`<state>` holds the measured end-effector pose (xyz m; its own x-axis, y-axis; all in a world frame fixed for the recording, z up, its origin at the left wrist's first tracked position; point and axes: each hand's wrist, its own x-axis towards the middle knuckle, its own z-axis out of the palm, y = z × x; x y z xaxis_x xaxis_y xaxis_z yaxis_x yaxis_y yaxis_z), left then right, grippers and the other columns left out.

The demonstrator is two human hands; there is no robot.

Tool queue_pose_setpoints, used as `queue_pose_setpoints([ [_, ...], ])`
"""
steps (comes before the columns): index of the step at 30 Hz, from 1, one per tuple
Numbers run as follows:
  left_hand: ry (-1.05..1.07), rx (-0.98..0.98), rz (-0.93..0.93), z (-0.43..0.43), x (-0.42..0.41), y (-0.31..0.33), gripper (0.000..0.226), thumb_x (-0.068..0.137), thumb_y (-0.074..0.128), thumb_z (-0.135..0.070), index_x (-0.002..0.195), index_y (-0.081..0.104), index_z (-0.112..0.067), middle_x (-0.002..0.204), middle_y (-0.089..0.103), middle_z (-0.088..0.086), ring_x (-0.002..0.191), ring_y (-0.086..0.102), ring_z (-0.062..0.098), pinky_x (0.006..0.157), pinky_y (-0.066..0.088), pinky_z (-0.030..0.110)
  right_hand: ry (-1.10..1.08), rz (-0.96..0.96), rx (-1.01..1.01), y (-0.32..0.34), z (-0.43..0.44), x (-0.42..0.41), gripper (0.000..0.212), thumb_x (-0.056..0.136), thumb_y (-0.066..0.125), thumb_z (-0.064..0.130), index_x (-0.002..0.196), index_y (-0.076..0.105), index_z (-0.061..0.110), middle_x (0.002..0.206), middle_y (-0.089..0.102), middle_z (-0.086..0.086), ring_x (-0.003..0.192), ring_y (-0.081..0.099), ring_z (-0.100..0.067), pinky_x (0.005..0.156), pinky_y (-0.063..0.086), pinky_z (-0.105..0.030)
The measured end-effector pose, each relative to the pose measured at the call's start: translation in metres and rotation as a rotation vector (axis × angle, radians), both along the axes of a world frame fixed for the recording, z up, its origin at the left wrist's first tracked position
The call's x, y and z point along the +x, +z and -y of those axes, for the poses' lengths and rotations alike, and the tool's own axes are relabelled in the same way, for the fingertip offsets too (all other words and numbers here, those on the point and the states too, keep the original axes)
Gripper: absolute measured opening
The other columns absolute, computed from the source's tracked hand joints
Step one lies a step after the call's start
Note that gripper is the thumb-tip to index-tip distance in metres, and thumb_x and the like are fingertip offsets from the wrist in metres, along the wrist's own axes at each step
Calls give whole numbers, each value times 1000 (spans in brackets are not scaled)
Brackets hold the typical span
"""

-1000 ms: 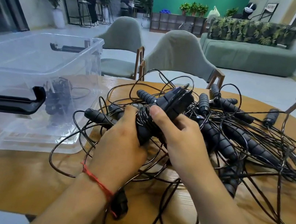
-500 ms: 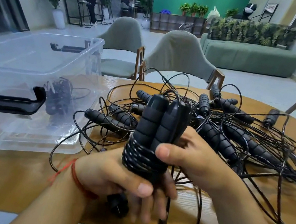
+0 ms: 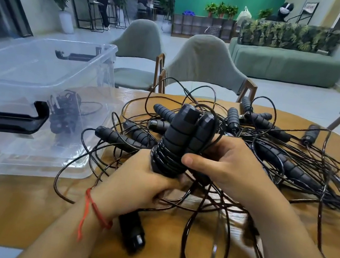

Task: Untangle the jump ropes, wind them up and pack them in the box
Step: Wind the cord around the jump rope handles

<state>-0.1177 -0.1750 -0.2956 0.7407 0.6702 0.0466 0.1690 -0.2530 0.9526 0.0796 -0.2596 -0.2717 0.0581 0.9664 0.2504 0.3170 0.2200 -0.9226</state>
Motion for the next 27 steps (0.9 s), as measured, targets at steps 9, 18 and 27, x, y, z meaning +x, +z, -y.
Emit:
queue_pose_setpoints([
  [9, 485, 176, 85, 8, 11, 5, 2, 90, 77, -20, 90, 75, -20, 75, 74, 6, 67, 70, 18, 61, 59, 37, -357, 205, 197, -12, -10, -28, 29, 99, 70, 49, 116, 82, 28, 103, 79, 18, 101, 73, -4, 87, 59, -35],
  [18, 706, 743, -155, 3, 2, -4, 37, 86, 55, -29, 121, 56, -18, 95, 67, 5, 91, 65, 37, 76, 53, 43, -302, 28, 41, -12, -12, -75, 38, 87, 73, 65, 116, 74, 39, 107, 77, 21, 103, 71, -2, 93, 58, -39],
  [27, 312, 444, -217, -5, -4, 8, 42, 79, 86, -42, 112, 61, -41, 96, 72, -16, 88, 65, -4, 72, 51, 19, -181, -165, 61, -5, -8, -42, 35, 83, 90, 26, 116, 79, 25, 106, 81, 7, 102, 75, -12, 93, 59, -29],
])
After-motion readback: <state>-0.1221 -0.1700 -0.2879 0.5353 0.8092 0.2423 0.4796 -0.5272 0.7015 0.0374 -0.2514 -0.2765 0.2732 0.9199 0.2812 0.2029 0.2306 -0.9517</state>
